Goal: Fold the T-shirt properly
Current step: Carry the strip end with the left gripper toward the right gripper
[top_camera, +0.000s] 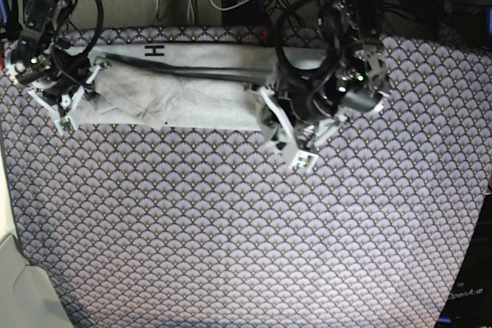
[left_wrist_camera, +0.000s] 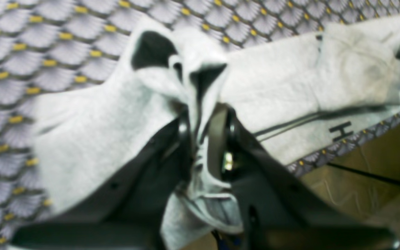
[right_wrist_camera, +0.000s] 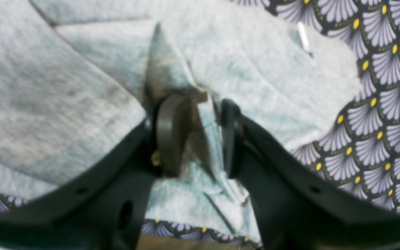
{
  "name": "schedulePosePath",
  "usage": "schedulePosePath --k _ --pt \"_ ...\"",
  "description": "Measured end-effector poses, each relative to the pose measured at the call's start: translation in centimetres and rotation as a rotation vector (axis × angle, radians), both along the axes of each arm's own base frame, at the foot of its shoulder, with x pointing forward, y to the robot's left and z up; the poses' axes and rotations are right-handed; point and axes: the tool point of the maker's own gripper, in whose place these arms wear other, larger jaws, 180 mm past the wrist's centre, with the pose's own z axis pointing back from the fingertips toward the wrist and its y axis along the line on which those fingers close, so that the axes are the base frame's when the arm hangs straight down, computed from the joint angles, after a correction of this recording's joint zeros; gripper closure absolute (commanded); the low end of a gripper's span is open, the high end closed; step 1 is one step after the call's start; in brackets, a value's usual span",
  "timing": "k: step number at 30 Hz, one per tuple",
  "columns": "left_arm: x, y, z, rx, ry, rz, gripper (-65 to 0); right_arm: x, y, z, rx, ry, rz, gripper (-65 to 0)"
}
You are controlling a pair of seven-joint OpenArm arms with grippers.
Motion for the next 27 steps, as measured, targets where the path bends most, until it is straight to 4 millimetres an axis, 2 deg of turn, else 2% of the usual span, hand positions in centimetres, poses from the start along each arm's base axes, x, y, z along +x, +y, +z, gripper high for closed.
schedulePosePath --k 3,13,16,18,23,27 --pt "-0.3 -1.0 -0.8 -0.01 0.02 -0.028 -0.3 -0.1 0.0 0.0 -0.001 0.002 0.0 -20.3" --pt "0.1 -1.2 -0.7 -0.02 0.001 -0.021 -0.3 -0.1 0.0 0.0 0.0 0.002 0.0 -20.3" --pt "0.8 0.1 -0.9 0.026 -0.003 0.063 -0.3 -0.2 0.0 -0.1 0.0 0.004 0.0 -20.3" --pt "1.4 0.3 -0.8 0.048 -0.018 0.128 -0.3 -0.2 0.0 -0.1 0.0 0.004 0.0 -20.3" --pt "0.3 -3.8 -0.3 0.029 -0.037 0.064 -0.4 -0.2 0.0 -0.1 0.0 0.004 0.0 -20.3" --pt "0.0 -5.3 0.0 0.051 -0.07 0.012 -0.4 -0.2 0.0 -0.1 0.0 0.004 0.0 -20.3"
